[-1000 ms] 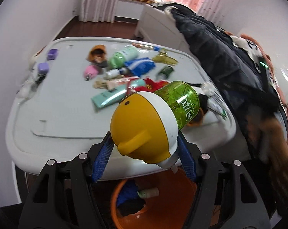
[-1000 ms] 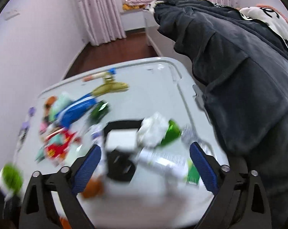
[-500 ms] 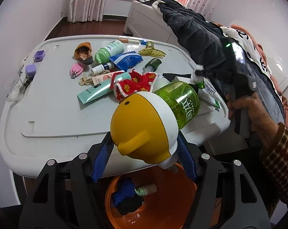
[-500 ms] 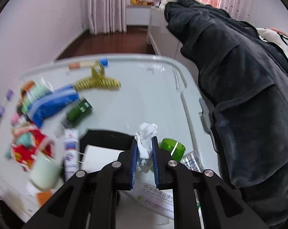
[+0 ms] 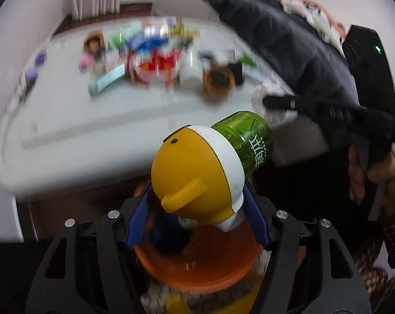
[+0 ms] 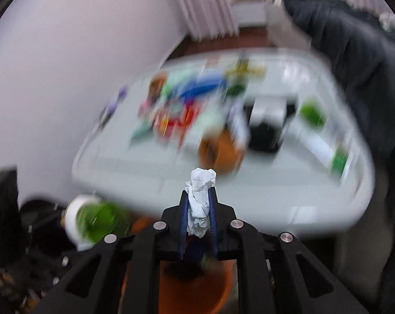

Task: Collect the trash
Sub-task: 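Carry both held items over the orange bucket and open both grippers, then grasp the orange knit sock with the right gripper while the left grasps the white-capped pale green bottle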

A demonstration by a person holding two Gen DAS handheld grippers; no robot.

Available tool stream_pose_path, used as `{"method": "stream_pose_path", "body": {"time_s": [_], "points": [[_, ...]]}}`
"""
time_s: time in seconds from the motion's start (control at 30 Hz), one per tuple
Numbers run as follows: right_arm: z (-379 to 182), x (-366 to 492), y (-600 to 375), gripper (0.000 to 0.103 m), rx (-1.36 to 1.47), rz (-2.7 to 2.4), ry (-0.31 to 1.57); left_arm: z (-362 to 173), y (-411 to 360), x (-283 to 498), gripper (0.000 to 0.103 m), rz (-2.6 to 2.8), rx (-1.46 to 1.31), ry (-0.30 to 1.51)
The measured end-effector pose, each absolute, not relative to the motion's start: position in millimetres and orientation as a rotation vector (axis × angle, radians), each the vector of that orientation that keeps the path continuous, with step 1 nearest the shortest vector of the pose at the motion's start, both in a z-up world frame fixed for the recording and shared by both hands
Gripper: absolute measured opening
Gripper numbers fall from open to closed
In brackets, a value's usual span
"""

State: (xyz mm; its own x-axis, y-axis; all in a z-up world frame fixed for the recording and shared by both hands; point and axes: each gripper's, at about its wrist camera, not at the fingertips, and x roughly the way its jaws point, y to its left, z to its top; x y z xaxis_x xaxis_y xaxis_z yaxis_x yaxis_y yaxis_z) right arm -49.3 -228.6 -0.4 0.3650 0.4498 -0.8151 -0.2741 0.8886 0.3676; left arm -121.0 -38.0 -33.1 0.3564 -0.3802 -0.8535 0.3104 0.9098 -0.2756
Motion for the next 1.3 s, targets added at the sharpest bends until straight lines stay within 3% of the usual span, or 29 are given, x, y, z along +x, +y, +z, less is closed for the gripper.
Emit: {"method": "stream_pose_path", "body": {"time_s": [0.2, 0.27, 0.3, 0.33, 0.4, 0.53, 0.77, 0.87, 0.97, 1.13, 1.3], "points": [[-58.7, -104.1, -198.5, 0.016, 0.117, 0.519, 1.295, -71.3, -35.7, -146.8, 0.064, -0.428, -0.066, 1.3], [-73.0, -112.8, -188.0, 0.025, 0.095, 0.546, 1.358, -78.7, -37.3, -147.5, 0.064, -0.428, -0.07, 1.342], [-77.7, -113.1, -185.0, 0.037, 0.078, 0.542, 1.379, -82.9, -39.0, -147.5, 0.064, -0.425, -0.068, 1.368], [-79.1, -113.6, -183.3, 0.062, 0.07, 0.532, 1.386, -85.9, -40.7, -147.9, 0.067, -0.42, -0.059, 1.387], [-78.5, -113.0, -185.5, 0.08, 0.057, 0.483, 1.385, -87.0, -43.3, -147.8, 0.07, -0.413, -0.047, 1.403], [-67.7, -105.3, -204.1, 0.081, 0.117, 0.414, 1.334, -82.6, -34.7, -143.6, 0.076, -0.387, -0.083, 1.387], [-29.2, -60.2, -218.5, 0.081, 0.116, 0.373, 1.216, -58.2, -20.8, -121.8, 0.076, -0.343, -0.155, 1.304], [1.9, -31.5, -212.4, 0.082, 0.059, 0.37, 1.112, -30.5, -25.9, -96.3, 0.076, -0.312, -0.174, 1.187], [23.8, 1.4, -203.7, 0.091, 0.044, 0.372, 1.019, -3.8, -29.0, -71.3, 0.078, -0.287, -0.179, 1.051], [2.5, 14.4, -207.6, 0.088, -0.023, 0.269, 0.919, -2.1, -36.5, -65.8, 0.084, -0.212, -0.084, 0.819], [-25.2, 28.2, -200.6, 0.082, -0.065, 0.254, 0.968, -27.3, -44.8, -60.4, 0.084, -0.267, -0.049, 0.912]]}}
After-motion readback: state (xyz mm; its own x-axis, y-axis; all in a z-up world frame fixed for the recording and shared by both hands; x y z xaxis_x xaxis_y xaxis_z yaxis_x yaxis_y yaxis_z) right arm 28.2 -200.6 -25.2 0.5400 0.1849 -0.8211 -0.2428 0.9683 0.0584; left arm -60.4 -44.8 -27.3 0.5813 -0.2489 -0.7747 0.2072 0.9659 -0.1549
